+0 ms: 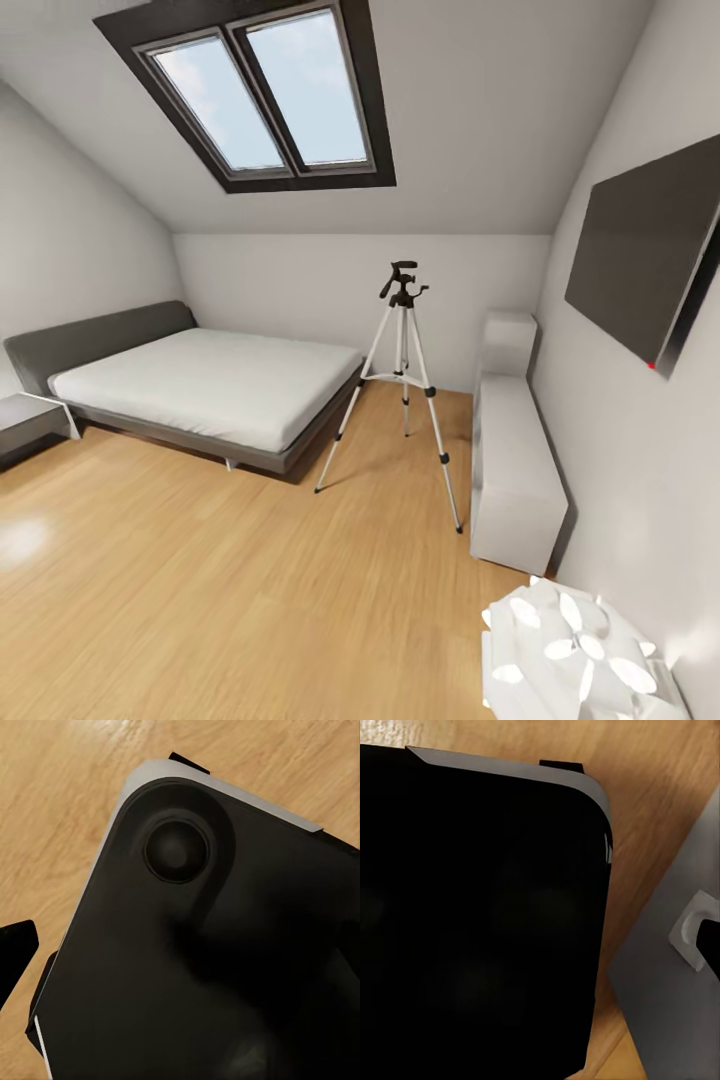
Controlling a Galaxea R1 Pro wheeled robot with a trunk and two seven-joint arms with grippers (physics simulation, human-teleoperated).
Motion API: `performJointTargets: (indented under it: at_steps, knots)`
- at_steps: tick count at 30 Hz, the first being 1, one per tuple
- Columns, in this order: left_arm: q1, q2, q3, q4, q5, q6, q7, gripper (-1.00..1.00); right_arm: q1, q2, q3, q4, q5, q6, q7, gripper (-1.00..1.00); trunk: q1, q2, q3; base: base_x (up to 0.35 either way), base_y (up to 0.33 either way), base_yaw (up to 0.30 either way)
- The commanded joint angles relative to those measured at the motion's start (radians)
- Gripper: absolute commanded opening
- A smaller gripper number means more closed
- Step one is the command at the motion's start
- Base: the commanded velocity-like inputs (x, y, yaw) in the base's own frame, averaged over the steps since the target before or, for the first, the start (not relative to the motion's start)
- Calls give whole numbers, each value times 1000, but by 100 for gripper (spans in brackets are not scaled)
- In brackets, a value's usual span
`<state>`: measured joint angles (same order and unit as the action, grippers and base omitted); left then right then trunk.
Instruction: Attach the digital camera to the camera tripod in the bedroom.
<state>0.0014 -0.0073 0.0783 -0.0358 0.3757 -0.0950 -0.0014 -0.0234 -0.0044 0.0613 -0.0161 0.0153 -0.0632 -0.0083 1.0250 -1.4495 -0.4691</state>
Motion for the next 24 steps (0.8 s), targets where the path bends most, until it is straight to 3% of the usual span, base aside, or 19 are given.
performJointTargets:
  at_steps: [1, 18, 24]
  knots:
    - [0, 0, 8, -1, -1, -2, 0, 100, -1, 0, 6, 1, 2, -3, -1, 100, 0, 0, -1, 0, 0, 43]
    - [0, -2, 9, -1, -3, -2, 0, 100, -1, -2, 3, 2, 0, 3, -1, 100, 0, 0, -1, 0, 0, 6]
    - [0, 0, 8, -1, 0, -2, 0, 100, -1, 0, 4, 2, 0, -1, -1, 100, 0, 0, -1, 195, -143, 0]
